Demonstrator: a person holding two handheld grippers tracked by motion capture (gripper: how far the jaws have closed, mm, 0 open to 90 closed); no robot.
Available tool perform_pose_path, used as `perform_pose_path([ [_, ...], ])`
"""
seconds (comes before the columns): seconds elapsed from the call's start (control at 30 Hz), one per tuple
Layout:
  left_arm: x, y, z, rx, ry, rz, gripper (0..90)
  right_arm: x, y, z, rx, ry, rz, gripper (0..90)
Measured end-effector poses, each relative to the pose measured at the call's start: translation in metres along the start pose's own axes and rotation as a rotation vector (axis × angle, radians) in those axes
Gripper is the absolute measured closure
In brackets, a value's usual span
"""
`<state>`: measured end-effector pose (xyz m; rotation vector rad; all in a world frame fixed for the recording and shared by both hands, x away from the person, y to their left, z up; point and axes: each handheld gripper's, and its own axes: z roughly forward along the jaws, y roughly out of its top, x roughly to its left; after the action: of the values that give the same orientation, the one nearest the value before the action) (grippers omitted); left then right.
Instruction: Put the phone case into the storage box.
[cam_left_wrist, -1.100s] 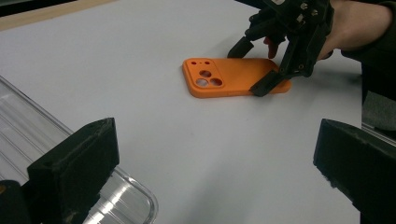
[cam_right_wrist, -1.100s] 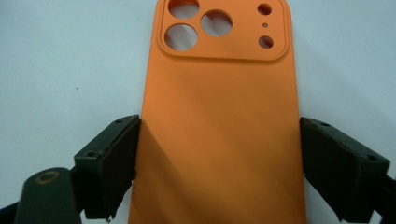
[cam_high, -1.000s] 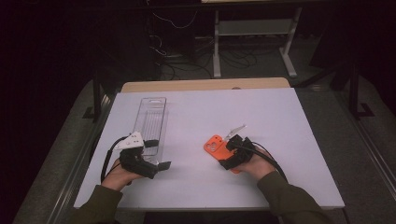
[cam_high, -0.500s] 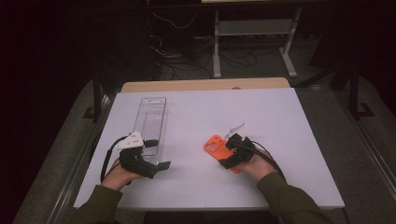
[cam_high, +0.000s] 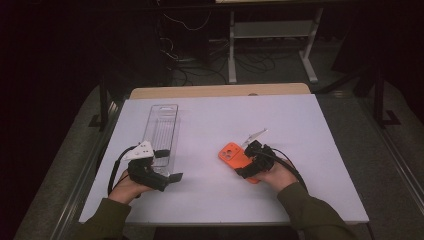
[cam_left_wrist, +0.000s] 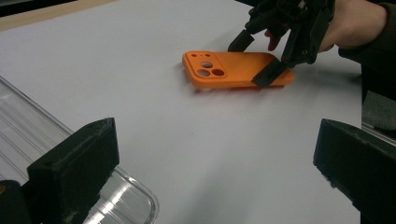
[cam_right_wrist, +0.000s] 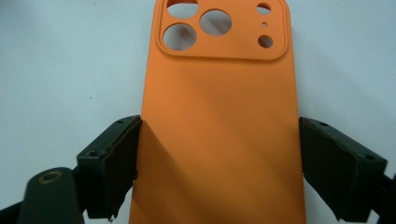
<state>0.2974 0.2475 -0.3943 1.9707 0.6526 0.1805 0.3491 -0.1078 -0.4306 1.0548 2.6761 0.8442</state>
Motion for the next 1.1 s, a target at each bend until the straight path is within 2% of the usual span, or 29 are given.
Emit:
perform_pose_path([
  [0.37, 0.000, 0.000, 0.001, -0.002, -0.001, 0.003, 0.0, -0.005, 0.001, -0.008, -0.011, 0.008, -0.014, 15.2],
  [0.43, 0.000, 0.000, 0.001, 0.000, -0.001, 0.004, 0.0, -0.006, 0.001, -0.010, -0.015, 0.012, 0.001, 15.2],
  [0.7, 0.000, 0.000, 0.001, 0.001, 0.000, 0.006, 0.0, -0.013, 0.000, -0.019, -0.032, 0.007, -0.013, 15.2],
  [0.8, -0.001, 0.001, 0.001, 0.000, -0.003, 0.009, 0.0, -0.016, -0.001, -0.022, -0.033, 0.010, -0.003, 15.2],
  [1.0, -0.001, 0.002, 0.002, 0.008, -0.010, 0.020, 0.0, -0.022, 0.000, -0.027, -0.040, 0.028, -0.028, 15.2],
  [1.1, -0.002, 0.003, 0.003, 0.005, -0.018, 0.017, 0.0, -0.025, 0.000, -0.029, -0.038, 0.044, -0.056, 15.1],
])
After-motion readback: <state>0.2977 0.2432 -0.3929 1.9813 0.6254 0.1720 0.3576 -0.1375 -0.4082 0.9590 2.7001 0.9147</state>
